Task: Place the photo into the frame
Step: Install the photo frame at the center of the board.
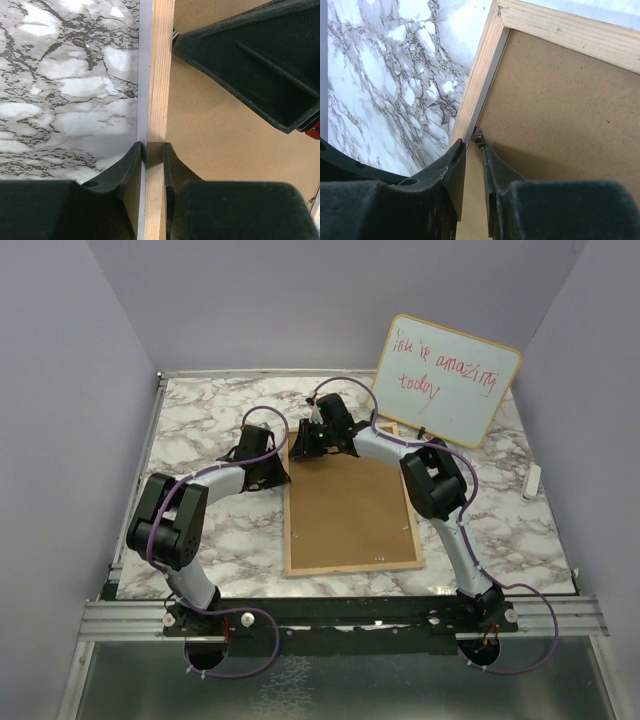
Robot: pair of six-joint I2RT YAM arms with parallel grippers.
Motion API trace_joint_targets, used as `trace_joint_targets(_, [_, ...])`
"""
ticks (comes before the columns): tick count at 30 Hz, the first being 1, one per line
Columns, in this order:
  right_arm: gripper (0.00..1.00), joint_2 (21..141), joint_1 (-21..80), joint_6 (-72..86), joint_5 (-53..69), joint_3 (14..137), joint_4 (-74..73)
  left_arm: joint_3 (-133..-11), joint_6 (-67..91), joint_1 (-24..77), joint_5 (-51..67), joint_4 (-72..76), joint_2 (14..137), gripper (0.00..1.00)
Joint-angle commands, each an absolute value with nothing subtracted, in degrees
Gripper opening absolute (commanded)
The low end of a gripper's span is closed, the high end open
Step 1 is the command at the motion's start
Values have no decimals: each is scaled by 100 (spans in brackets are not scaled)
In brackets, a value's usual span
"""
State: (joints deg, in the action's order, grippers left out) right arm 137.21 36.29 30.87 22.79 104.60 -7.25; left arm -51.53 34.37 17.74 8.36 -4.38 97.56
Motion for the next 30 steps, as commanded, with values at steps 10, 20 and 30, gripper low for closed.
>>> trace_joint_targets(10, [31, 14177, 3669, 2887, 1438, 10471, -1102, -4937, 3174, 1679, 281, -936, 10212, 13])
trace_joint_targets(20, [26, 14420, 3711, 2766, 2876, 10140, -893, -5032, 3164, 1679, 286, -949, 10291, 12])
trace_joint_targets(30, [24, 14482, 3771, 2102, 3530, 9924, -1070, -5077, 3146, 1679, 270, -965, 10336, 11])
